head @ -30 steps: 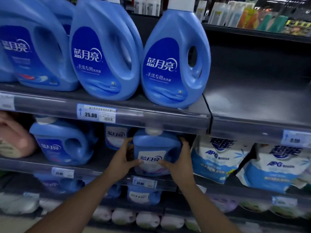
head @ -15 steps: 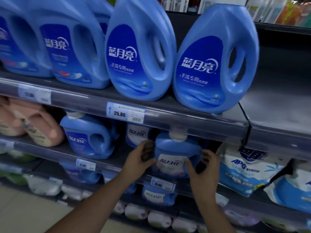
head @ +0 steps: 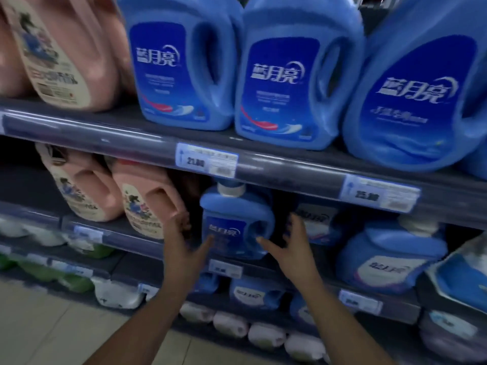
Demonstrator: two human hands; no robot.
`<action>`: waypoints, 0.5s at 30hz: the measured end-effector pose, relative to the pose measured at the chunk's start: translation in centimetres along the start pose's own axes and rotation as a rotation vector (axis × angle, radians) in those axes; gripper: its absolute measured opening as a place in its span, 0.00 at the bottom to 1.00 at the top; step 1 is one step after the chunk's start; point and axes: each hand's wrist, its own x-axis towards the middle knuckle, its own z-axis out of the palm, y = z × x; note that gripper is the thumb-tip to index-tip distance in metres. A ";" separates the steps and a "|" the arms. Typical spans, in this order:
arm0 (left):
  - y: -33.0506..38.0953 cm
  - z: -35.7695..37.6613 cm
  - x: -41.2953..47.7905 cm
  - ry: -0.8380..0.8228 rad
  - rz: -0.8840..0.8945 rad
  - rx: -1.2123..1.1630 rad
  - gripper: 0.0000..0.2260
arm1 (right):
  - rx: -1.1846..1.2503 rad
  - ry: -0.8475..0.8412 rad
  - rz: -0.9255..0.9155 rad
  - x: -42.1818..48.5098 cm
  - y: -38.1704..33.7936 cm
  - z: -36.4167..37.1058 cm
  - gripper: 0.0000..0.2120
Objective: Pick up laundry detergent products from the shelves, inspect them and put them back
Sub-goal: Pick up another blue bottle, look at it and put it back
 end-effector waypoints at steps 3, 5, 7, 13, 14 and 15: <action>-0.8 -1.4 3.5 -0.209 -0.011 0.072 0.36 | 0.038 -0.032 0.023 1.6 -0.5 2.6 0.41; -0.8 -1.5 5.6 -0.372 -0.018 0.137 0.44 | 0.044 -0.007 0.038 1.9 -0.6 3.5 0.35; -0.5 -1.1 6.9 -0.531 -0.060 0.056 0.46 | 0.038 0.055 0.041 1.9 -0.9 3.8 0.31; -0.8 -0.1 7.7 -0.591 0.016 -0.093 0.41 | -0.021 0.116 0.038 0.5 -1.4 3.3 0.23; -1.0 -0.3 7.5 -0.577 0.048 -0.095 0.41 | -0.023 0.118 0.036 0.0 -1.4 3.2 0.22; -1.1 -0.6 7.2 -0.565 0.081 -0.099 0.41 | -0.014 0.116 0.035 -0.5 -1.4 3.2 0.23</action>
